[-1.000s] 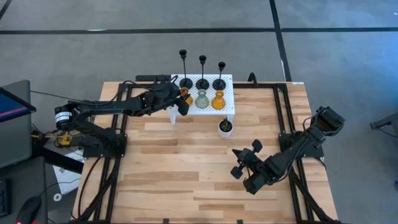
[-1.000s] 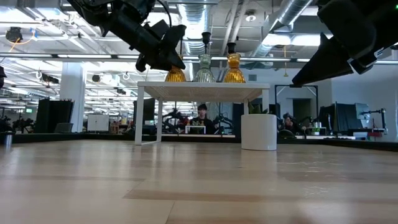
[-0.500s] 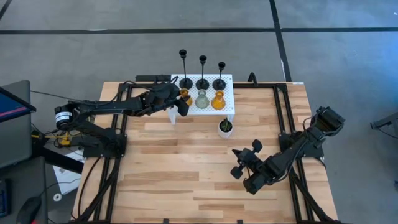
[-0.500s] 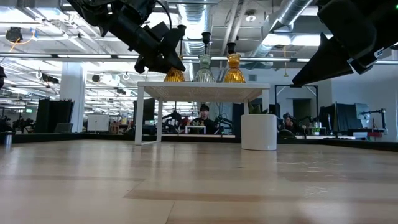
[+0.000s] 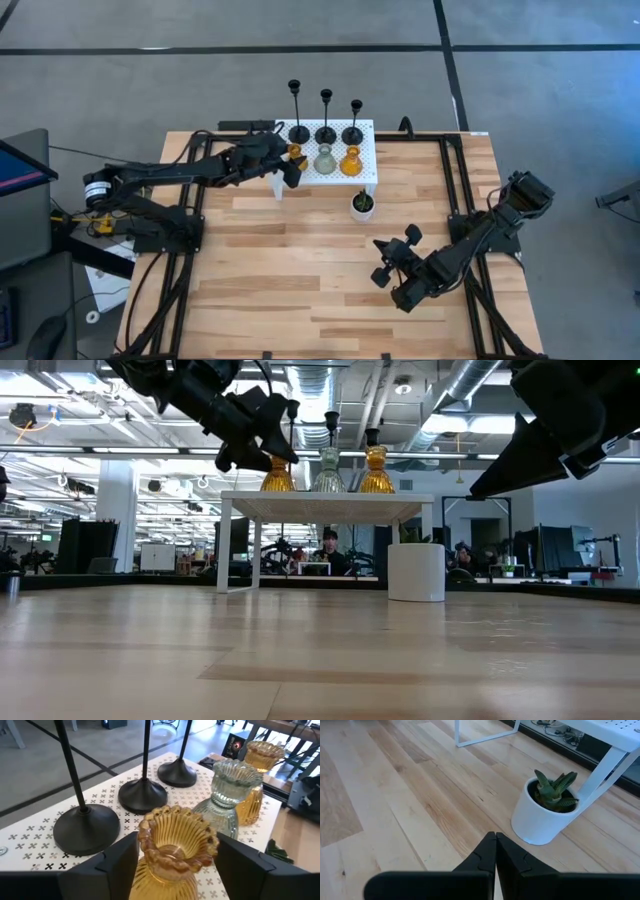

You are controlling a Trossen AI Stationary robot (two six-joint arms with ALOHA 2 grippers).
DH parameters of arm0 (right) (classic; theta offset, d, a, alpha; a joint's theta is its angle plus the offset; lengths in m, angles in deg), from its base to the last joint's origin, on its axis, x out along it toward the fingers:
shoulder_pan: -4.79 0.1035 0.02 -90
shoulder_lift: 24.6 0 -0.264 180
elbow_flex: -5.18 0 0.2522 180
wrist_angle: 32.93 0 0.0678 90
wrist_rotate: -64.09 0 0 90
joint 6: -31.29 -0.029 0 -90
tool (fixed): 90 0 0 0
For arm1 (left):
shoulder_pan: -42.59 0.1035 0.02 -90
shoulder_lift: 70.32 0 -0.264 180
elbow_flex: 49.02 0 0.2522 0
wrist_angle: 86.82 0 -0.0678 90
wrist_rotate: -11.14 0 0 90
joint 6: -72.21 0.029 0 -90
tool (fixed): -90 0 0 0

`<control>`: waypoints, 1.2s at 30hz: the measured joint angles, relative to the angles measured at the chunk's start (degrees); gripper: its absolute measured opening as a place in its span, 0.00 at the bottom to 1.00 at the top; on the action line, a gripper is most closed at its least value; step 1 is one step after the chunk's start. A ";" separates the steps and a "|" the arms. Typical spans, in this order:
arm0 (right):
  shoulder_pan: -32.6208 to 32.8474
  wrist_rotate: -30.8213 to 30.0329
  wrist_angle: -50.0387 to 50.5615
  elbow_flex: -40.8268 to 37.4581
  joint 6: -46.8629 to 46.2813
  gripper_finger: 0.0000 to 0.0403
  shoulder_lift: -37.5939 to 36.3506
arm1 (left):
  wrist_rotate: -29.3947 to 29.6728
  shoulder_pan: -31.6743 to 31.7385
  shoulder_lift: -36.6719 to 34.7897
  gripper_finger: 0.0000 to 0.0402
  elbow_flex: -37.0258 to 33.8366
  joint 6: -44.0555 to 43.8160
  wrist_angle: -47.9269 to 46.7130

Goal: Pick & Place candle stick holders
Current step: Put the orange glass candle holder on the shelf, then return to Home Position

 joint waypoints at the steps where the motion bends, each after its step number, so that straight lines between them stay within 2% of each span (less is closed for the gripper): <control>1: 0.00 0.02 -0.02 0.00 0.00 0.00 0.00 | -0.02 0.00 -0.23 0.61 0.00 0.02 -0.01; 9: 0.00 0.02 -0.11 0.00 0.00 0.00 0.00 | -0.04 0.00 -2.38 0.68 0.00 0.09 0.75; 13: 0.00 0.02 -0.17 0.00 0.00 0.00 0.00 | -1.86 0.02 -3.76 0.70 0.04 0.11 2.15; 23: 0.00 0.74 -0.17 0.00 0.44 0.00 0.00 | -9.58 0.02 -11.48 0.70 0.09 0.10 1.61; 27: 0.00 1.89 -0.20 0.00 0.44 0.00 0.00 | -14.07 0.02 -15.66 0.69 0.20 0.11 -4.08; 31: 0.00 3.99 -0.21 0.00 0.51 0.00 0.00 | -17.48 0.00 -19.60 0.63 0.20 1.62 -13.82; 36: -0.17 7.46 -1.14 0.02 2.95 0.00 0.00 | -20.63 0.00 -22.12 0.43 0.20 4.07 -21.99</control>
